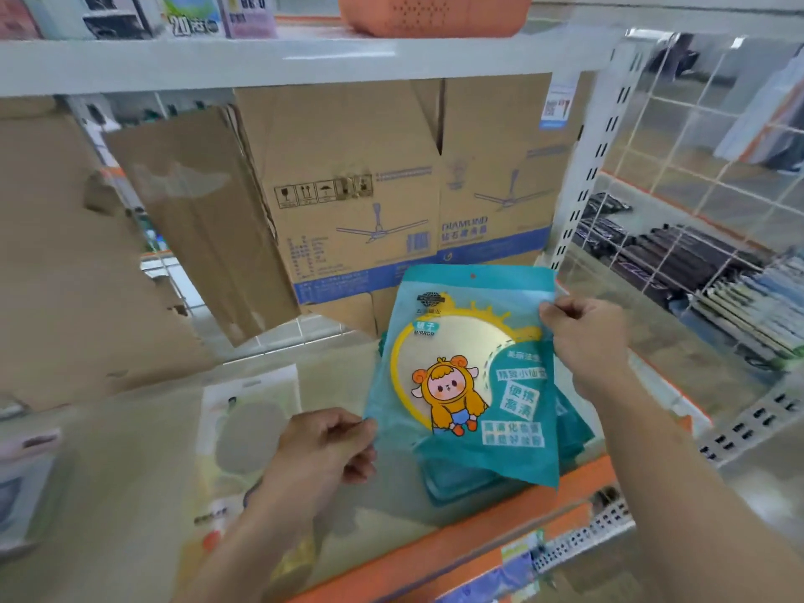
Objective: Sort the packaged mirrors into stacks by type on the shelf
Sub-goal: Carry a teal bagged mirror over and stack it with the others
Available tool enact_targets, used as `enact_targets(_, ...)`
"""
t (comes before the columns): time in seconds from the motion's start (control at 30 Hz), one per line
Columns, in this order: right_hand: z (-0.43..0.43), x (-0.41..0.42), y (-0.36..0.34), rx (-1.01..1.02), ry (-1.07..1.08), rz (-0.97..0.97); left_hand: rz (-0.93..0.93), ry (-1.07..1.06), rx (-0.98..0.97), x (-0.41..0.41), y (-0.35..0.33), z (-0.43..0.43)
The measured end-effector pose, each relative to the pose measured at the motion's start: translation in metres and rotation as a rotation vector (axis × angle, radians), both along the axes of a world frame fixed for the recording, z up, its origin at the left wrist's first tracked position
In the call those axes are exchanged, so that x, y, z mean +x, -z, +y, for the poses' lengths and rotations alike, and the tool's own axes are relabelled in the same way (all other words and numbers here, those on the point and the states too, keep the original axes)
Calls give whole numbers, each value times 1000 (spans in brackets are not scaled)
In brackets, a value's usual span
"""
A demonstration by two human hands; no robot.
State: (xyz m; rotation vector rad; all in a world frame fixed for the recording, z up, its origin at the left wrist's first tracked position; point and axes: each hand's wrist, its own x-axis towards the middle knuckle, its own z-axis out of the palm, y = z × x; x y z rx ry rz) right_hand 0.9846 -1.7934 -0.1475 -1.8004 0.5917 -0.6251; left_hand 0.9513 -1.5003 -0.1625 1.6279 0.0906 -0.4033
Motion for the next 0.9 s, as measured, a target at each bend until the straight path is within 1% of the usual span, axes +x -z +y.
enact_targets(0.17, -10, 24, 4, -96, -91, 41, -3, -14, 65, -7, 2, -15)
enact_targets(0.33, -18, 41, 9, -161, -183, 125, 61, -14, 97, -17, 7, -32)
enact_targets(0.5, -24, 51, 22, -170, -264, 177, 103, 33, 142, -30, 12, -48)
enact_targets(0.63, -26, 54, 32, -167, -283, 220, 134, 62, 185, -34, 13, -51)
enact_targets(0.8, -25, 56, 39, -179, -296, 251, 129, 114, 274, -35, 16, -50)
enact_targets(0.9, -25, 55, 40, -204, -297, 274, 122, 158, 285, -35, 18, -50)
